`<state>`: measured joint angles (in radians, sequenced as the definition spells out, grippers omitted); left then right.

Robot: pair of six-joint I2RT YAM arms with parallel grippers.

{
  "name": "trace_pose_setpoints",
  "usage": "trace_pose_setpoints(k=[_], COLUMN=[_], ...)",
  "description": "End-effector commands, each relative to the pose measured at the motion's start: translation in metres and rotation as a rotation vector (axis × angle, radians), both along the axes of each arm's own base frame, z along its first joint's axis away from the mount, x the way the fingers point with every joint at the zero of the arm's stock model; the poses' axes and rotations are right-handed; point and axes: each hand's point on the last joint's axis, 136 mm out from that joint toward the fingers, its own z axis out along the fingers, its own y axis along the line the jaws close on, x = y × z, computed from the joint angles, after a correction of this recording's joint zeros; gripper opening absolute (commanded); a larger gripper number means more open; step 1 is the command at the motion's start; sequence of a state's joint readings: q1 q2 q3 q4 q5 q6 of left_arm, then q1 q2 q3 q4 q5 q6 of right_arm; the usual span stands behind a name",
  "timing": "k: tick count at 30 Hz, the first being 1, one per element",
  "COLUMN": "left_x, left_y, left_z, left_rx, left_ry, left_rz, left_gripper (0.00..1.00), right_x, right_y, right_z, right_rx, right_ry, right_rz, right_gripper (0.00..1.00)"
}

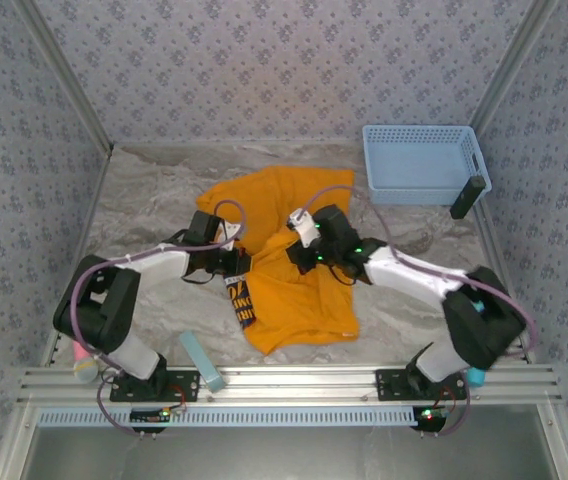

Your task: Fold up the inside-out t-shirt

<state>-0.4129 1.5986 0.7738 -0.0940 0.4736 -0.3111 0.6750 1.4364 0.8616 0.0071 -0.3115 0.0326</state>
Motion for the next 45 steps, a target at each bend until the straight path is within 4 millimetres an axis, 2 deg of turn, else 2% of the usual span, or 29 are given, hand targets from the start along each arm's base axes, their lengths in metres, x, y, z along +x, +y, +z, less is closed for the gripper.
trace_pose_setpoints(k=[1, 4, 7, 11, 13, 17, 20, 23, 26, 29, 30, 32, 34, 36, 38, 41, 45], left_x=[0.022, 0.025, 0.017, 0.002, -0.006, -0.025, -0.041, -0.050, -0.057, -0.058, -0.057, -0.052, -0.043, -0.030, -0.023, -0.022, -0.038], left_y=[0.024, 0.018, 0.011, 0.001, 0.000, -0.011, -0.027, -0.042, -0.065, -0.087, -0.091, -0.098, -0.099, -0.093, -0.088, -0.080, -0.078], left_z=[-0.022, -0.039, -0.049, -0.029, -0.013, 0.031, 0.051, 0.054, 0.049, 0.037, 0.033, 0.025, 0.022, 0.020, 0.021, 0.020, 0.027], left_rx=[0.151, 0.149, 0.132, 0.050, 0.025, -0.007, -0.008, -0.034, -0.049, -0.047, -0.036, -0.004, 0.023, 0.071, 0.108, 0.138, 0.046], left_ry=[0.017, 0.050, 0.108, 0.098, 0.088, -0.006, -0.045, -0.029, -0.033, -0.017, -0.008, -0.012, -0.038, -0.069, -0.084, -0.102, -0.103], left_rz=[0.139, 0.135, 0.091, 0.041, 0.027, -0.038, -0.119, -0.154, -0.213, -0.254, -0.258, -0.250, -0.231, -0.181, -0.157, -0.155, -0.209], left_gripper=[0.03, 0.10, 0.20, 0.39, 0.41, 0.41, 0.41, 0.40, 0.40, 0.40, 0.42, 0.45, 0.45, 0.38, 0.24, 0.02, 0.00], right_x=[-0.049, -0.062, -0.070, -0.089, -0.090, -0.077, -0.058, -0.040, -0.037, -0.029, -0.026, -0.024, -0.031, -0.046, -0.053, -0.052, -0.033], right_y=[-0.011, -0.025, -0.035, -0.037, -0.039, -0.035, -0.036, -0.033, -0.017, -0.012, -0.012, -0.013, -0.007, 0.000, -0.004, -0.022, -0.065], right_z=[-0.023, -0.056, -0.073, -0.070, -0.062, -0.031, -0.024, -0.033, -0.042, -0.057, -0.060, -0.059, -0.048, -0.035, -0.026, -0.024, -0.047], right_rx=[0.019, 0.000, -0.044, -0.054, -0.052, -0.026, -0.066, -0.108, -0.132, -0.151, -0.151, -0.137, -0.083, -0.015, 0.023, 0.025, -0.092], right_ry=[0.087, 0.124, 0.164, 0.141, 0.117, -0.009, -0.070, -0.051, -0.032, -0.021, -0.013, 0.007, 0.025, 0.049, 0.079, 0.109, 0.116], right_rz=[0.166, 0.132, 0.100, 0.131, 0.134, 0.135, 0.056, -0.036, -0.051, -0.106, -0.121, -0.134, -0.073, 0.033, 0.068, 0.027, -0.141], right_gripper=[0.10, 0.12, 0.12, 0.20, 0.26, 0.31, 0.42, 0.44, 0.44, 0.40, 0.34, 0.16, 0.06, 0.00, 0.00, 0.00, 0.00])
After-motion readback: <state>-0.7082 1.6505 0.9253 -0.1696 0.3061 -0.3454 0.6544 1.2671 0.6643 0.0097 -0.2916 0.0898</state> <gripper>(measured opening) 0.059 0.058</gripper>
